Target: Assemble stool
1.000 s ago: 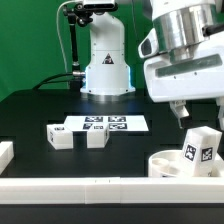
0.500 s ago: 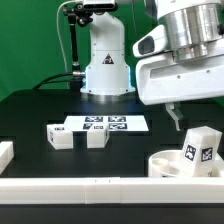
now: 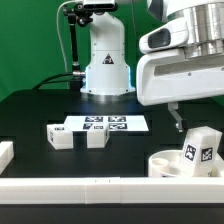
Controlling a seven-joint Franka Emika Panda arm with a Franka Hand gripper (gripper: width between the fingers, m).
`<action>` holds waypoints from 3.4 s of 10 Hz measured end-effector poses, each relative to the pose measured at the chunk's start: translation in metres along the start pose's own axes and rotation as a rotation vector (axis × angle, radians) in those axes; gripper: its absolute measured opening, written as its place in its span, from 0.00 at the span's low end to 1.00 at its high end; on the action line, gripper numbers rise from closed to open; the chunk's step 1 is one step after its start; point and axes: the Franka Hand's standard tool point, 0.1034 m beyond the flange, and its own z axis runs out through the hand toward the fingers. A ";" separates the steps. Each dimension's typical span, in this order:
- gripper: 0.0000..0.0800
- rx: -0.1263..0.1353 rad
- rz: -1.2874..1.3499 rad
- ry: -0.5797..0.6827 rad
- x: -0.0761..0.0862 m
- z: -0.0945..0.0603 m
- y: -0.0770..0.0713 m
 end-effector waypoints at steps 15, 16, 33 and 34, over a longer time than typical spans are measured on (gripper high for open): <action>0.81 -0.065 -1.201 -0.047 -0.003 0.006 0.006; 0.81 -0.067 -1.247 -0.052 -0.003 0.007 0.006; 0.43 -0.098 -1.913 -0.163 -0.006 0.017 0.016; 0.43 -0.098 -1.901 -0.162 -0.006 0.017 0.016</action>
Offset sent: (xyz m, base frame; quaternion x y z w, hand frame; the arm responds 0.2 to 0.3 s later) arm 0.0000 0.0000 0.0000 0.0000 0.0000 -0.1938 0.9810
